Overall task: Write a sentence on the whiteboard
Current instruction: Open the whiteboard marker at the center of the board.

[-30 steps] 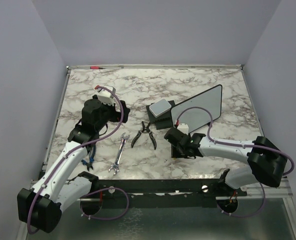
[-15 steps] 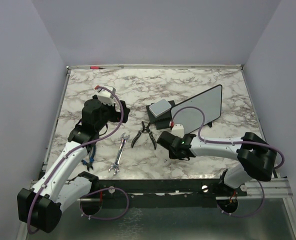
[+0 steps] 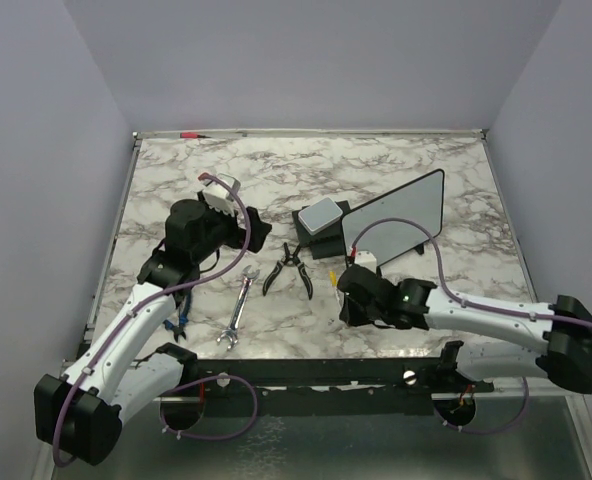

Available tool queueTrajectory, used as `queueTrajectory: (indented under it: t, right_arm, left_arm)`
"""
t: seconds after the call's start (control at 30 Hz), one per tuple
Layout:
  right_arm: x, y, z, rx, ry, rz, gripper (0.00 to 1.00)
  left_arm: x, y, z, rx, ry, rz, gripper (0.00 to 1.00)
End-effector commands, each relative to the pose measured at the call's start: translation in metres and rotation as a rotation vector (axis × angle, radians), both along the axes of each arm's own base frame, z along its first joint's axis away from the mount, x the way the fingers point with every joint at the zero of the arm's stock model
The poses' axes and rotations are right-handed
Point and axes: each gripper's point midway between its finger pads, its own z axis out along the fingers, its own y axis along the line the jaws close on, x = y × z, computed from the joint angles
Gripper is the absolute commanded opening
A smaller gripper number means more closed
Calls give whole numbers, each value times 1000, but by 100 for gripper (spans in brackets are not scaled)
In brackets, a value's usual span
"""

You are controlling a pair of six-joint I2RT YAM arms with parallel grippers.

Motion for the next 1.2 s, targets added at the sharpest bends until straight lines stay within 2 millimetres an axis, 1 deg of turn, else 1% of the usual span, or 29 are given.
queueTrajectory:
  t: [0.0,0.07,0.13,0.23,0.27,0.37,0.47,0.6,0.67,0.7,0.8,0.93,1.07,1.1,1.17]
  right_arm:
    - [-22,32,32,204,-52,263,0]
    - [-21,44,53,279,-113,311,0]
    - [-15,54,75,335,-189,337,0]
    - [-5,69,104,385,-313,353,0]
    - [-2,73,111,392,-350,357,0]
    - [6,85,127,385,-451,352,0]
    - [17,90,138,361,-540,301,0]
    - [26,98,158,391,-638,283,0]
    - [28,101,161,391,-657,284,0]
    - [29,103,163,391,-666,287,0]
    - [29,106,167,397,-690,299,0]
    - [29,108,173,402,-720,310,0]
    - [29,110,173,398,-729,320,0]
    - [30,110,171,392,-728,318,0]
    - [31,111,169,384,-726,316,0]
  left_arm:
    - [-35,-54,8,-132,22,-324,99]
    - [-47,-70,18,-198,18,-422,99]
    - [-57,-79,28,-263,28,-482,99]
    - [-67,-84,44,-332,23,-516,99]
    - [-69,-84,48,-353,25,-517,99]
    - [-72,-85,55,-400,37,-519,99]
    - [-73,-89,54,-431,70,-533,99]
    - [-72,-90,52,-433,92,-527,99]
    - [-72,-90,53,-434,90,-532,99]
    - [-72,-90,53,-434,90,-531,97]
    - [-72,-89,53,-433,94,-529,88]
    - [-72,-90,53,-437,100,-527,61]
    - [-74,-91,54,-442,103,-534,45]
    - [-74,-90,54,-443,101,-536,38]
    - [-74,-90,56,-448,99,-538,28]
